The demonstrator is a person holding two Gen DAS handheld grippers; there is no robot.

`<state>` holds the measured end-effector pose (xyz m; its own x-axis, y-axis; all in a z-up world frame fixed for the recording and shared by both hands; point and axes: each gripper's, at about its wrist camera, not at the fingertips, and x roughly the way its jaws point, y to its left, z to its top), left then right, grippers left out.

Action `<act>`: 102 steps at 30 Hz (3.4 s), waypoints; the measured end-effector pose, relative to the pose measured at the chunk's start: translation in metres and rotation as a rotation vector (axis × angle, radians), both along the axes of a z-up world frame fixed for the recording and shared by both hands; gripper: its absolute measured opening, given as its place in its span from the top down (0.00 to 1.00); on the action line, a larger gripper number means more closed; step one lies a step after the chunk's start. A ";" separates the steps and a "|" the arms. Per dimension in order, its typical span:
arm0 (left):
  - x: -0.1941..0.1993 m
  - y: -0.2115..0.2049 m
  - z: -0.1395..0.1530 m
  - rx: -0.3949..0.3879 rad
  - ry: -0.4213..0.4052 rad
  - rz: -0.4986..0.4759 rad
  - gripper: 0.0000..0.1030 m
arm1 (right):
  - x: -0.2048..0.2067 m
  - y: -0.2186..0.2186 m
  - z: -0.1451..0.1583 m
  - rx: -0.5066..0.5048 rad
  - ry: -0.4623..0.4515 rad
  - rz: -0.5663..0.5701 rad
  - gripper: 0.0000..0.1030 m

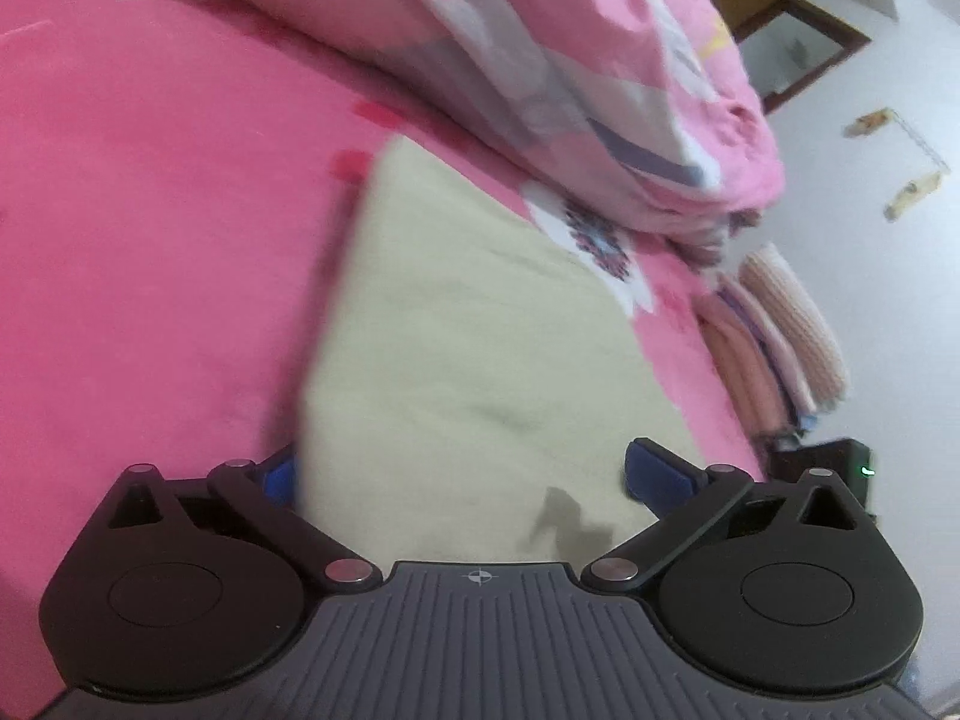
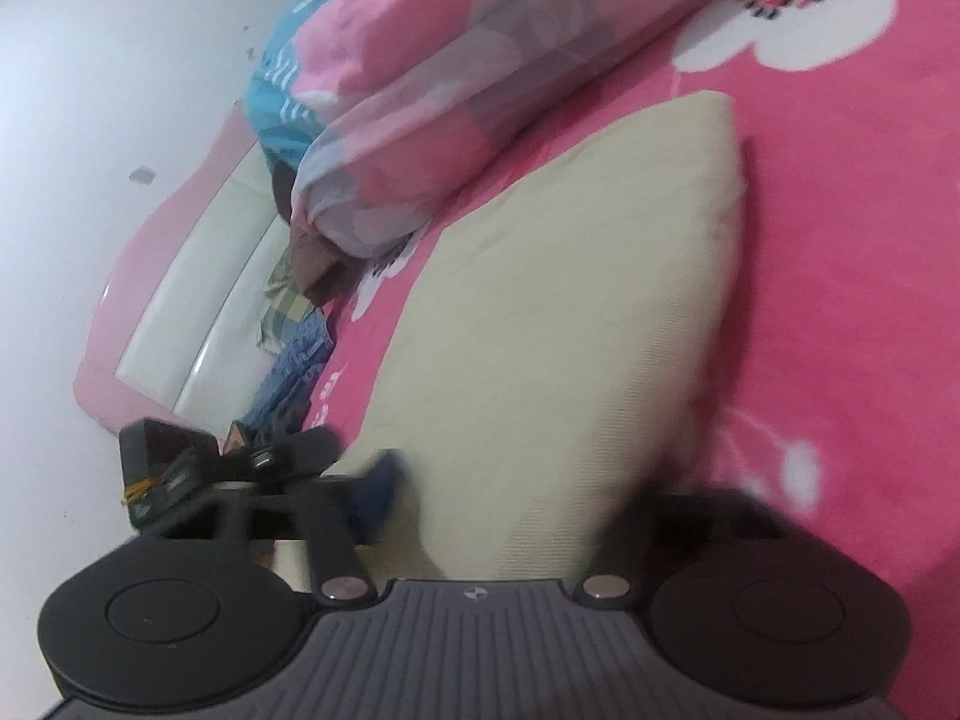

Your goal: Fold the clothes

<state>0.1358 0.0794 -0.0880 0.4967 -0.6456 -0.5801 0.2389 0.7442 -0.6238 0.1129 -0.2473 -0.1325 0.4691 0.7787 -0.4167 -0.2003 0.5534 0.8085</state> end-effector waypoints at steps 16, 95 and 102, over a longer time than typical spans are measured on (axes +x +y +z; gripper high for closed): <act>-0.050 -0.116 -0.003 -0.060 -0.005 -0.313 0.05 | -0.071 -0.131 0.020 -0.046 0.013 -0.151 0.64; -0.183 -0.209 0.019 0.817 -0.928 -0.573 0.91 | -0.184 -0.068 0.071 -0.433 -0.632 -0.028 0.94; -0.185 -0.207 0.021 0.809 -0.949 -0.566 0.91 | -0.178 -0.037 0.069 -0.648 -0.710 0.231 0.94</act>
